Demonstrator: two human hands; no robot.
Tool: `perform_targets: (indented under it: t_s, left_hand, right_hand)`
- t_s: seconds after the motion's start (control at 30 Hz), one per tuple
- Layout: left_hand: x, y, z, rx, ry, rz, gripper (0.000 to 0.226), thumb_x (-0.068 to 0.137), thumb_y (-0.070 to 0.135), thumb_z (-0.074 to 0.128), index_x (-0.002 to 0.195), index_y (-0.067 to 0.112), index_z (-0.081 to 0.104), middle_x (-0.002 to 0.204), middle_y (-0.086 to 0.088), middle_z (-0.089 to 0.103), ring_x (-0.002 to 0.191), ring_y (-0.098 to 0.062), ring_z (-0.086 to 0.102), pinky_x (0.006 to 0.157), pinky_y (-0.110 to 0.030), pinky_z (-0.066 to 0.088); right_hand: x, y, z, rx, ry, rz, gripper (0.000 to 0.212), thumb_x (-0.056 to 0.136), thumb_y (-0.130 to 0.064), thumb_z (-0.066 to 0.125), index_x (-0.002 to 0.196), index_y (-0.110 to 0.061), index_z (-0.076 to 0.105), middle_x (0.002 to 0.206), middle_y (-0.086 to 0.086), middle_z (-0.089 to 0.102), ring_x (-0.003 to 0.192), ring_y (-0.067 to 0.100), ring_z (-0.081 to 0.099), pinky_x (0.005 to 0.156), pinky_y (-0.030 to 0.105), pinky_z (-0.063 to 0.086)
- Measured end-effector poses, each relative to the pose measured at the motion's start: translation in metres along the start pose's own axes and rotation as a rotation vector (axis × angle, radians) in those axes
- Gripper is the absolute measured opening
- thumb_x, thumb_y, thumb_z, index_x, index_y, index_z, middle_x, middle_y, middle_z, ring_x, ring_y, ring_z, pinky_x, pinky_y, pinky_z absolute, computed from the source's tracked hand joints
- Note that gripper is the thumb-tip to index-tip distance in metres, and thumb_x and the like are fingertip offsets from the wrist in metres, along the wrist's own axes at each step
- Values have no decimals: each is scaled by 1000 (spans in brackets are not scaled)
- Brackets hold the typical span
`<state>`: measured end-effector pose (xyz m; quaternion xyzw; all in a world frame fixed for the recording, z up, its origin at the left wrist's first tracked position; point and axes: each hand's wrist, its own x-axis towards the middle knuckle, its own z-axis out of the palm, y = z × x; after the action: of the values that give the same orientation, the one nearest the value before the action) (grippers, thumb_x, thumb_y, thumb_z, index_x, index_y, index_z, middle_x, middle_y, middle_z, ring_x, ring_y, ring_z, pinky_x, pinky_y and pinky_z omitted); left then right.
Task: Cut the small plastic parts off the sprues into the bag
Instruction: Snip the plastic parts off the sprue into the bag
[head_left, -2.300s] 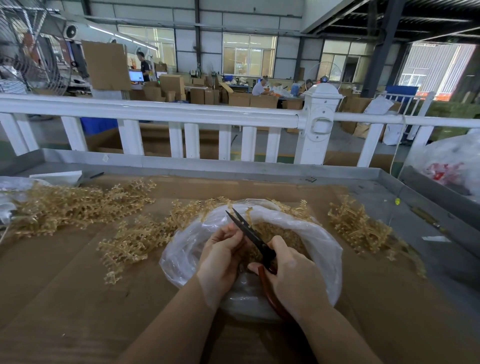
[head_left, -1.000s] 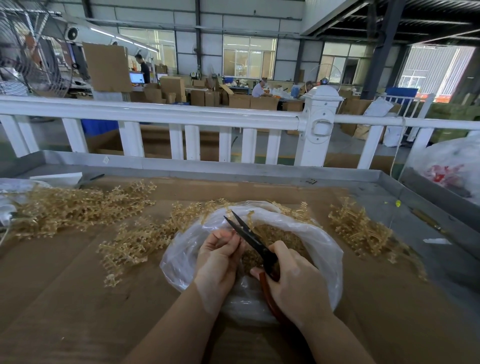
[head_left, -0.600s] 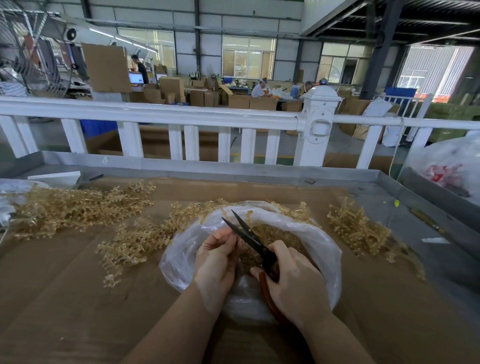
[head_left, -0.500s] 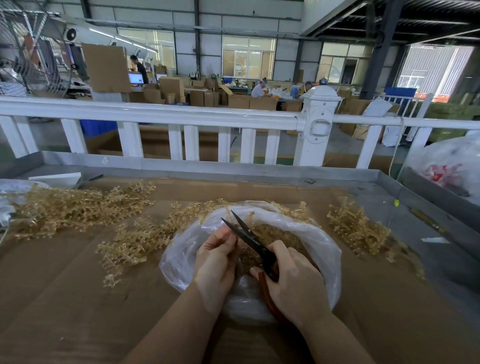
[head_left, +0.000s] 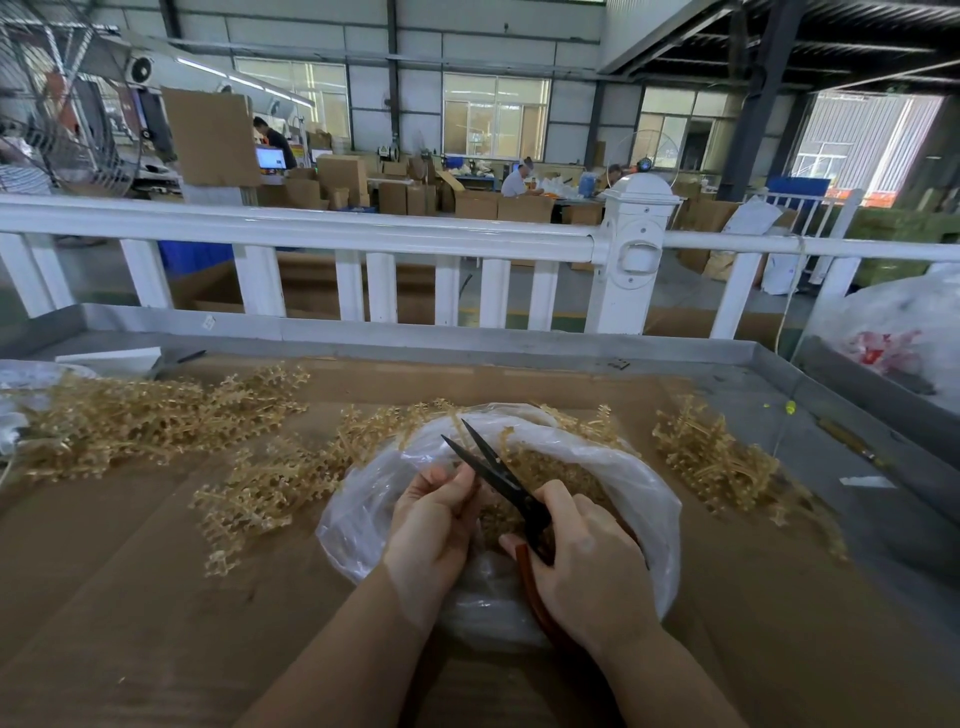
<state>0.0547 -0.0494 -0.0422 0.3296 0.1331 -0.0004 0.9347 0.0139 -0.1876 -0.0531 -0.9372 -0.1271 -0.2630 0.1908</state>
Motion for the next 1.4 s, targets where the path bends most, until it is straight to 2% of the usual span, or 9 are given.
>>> perform_targets:
  t_s: [0.1,0.3,0.53,0.7,0.83,1.1,1.23,1.33,1.4]
  left_hand:
    - [0,1,0,3,5,-34,32,87,-10,55,65,12,45,76,-12,63,72,-19,64,63,-23,57]
    - [0,3,-2,-5,2,-72,30,87,-10,54,67,11,46,74,-12,68,74,-19,66,77,-28,52]
    - [0,4,-1,-4,-1,-85,30,88,-9,53,69,12,46,69,-9,68,61,-14,69,61,-24,57]
    - [0,5,-1,-3,-15,-99,30,88,-8,53,67,13,46,63,-6,68,57,-12,68,60,-23,55]
    - [1,5,-1,6,-13,-102,30,88,-8,54,67,13,46,64,-6,68,57,-12,68,68,-26,49]
    - [3,5,-2,24,-30,-109,22,89,-8,51,77,10,52,67,-7,69,57,-13,67,55,-21,55]
    - [3,5,-1,43,-33,-105,17,91,-7,49,88,8,57,76,-7,68,59,-12,67,65,-23,51]
    - [3,5,0,52,-28,-114,19,93,-7,47,87,8,57,81,-8,64,63,-15,64,69,-25,48]
    - [3,6,-1,55,-34,-124,21,93,-7,45,84,8,57,76,-7,65,60,-14,64,68,-24,47]
  right_hand:
    - [2,-1,1,-6,-9,6,45,85,-53,58,118,-21,56,95,-4,63,91,15,60,75,27,51]
    - [4,-3,2,-10,-19,5,45,85,-52,58,118,-22,53,97,-3,61,92,17,58,77,28,50]
    - [4,-6,1,-53,-15,-5,46,86,-49,60,121,-19,55,96,1,62,90,19,59,73,29,51]
    - [5,-8,2,-92,-6,2,46,78,-42,74,113,-13,62,81,3,65,74,19,63,59,26,52]
    - [5,-8,1,-95,22,-8,45,72,-37,80,106,-11,65,72,1,64,61,15,62,49,22,49]
    - [5,-6,3,-49,11,-20,43,84,-42,67,112,-11,60,80,1,64,70,17,63,56,28,54]
    - [4,-7,2,-73,26,-2,42,82,-44,68,111,-15,60,87,0,64,78,18,62,62,29,54]
    - [4,-10,1,-121,48,14,44,76,-40,75,108,-13,63,83,4,64,75,22,62,55,31,54]
    - [5,-11,1,-156,68,8,46,72,-39,78,108,-12,65,80,6,65,72,23,62,51,31,53]
